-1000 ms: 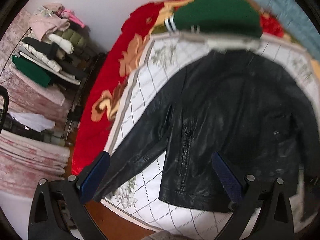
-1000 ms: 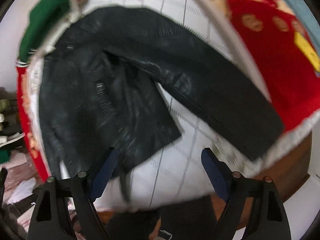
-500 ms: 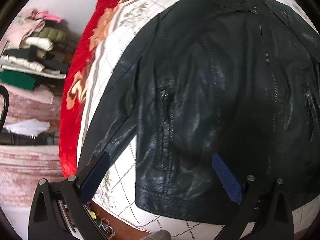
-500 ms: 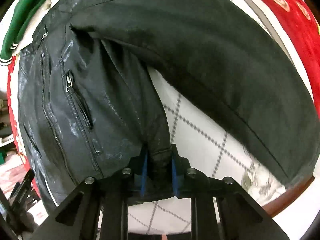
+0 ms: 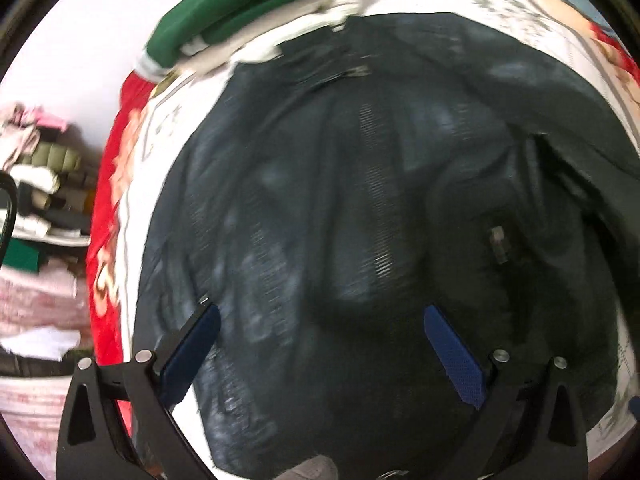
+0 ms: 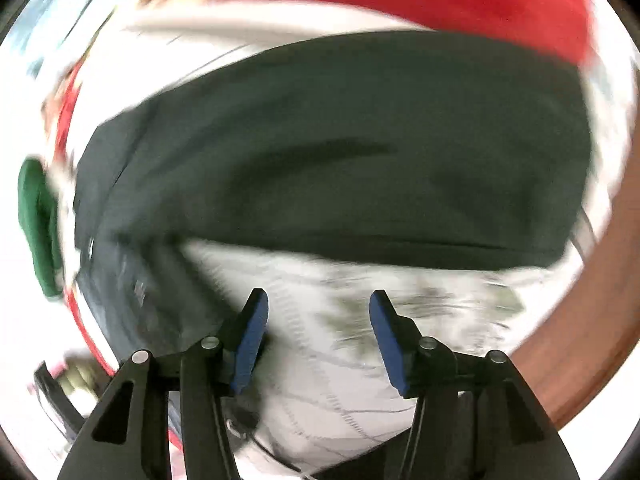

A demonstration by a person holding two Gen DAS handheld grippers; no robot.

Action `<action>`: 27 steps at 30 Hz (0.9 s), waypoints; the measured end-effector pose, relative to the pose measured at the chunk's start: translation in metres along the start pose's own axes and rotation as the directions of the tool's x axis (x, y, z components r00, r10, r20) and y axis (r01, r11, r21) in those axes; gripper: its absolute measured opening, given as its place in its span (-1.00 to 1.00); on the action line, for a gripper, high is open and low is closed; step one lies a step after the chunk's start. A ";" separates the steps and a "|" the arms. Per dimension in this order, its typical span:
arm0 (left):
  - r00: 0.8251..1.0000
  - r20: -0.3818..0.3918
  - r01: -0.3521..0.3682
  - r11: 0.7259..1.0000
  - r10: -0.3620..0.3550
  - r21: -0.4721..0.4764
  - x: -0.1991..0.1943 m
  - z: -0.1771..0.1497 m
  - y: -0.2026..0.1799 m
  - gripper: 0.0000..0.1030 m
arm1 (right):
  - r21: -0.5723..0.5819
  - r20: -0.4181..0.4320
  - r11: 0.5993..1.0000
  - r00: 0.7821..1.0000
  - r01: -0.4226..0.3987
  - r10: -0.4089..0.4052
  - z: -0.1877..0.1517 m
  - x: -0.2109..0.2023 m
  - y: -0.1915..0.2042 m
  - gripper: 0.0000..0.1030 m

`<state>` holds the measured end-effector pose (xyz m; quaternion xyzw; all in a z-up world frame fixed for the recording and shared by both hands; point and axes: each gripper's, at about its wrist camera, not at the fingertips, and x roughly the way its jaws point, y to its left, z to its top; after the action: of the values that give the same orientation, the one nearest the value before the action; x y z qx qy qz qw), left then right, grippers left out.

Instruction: Fold large clothes

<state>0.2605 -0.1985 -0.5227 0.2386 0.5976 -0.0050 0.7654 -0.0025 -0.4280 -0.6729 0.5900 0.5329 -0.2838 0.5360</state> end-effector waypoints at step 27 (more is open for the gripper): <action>0.999 -0.013 0.035 0.999 -0.035 0.005 0.011 0.019 -0.051 1.00 | 0.145 0.373 0.826 0.803 -0.545 0.465 0.081 -0.031 -0.064 -0.07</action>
<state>0.2661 -0.2480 -0.5485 0.2302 0.6066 -0.0184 0.7607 -0.0513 -0.5230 -0.6877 0.7182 0.2212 -0.2854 0.5949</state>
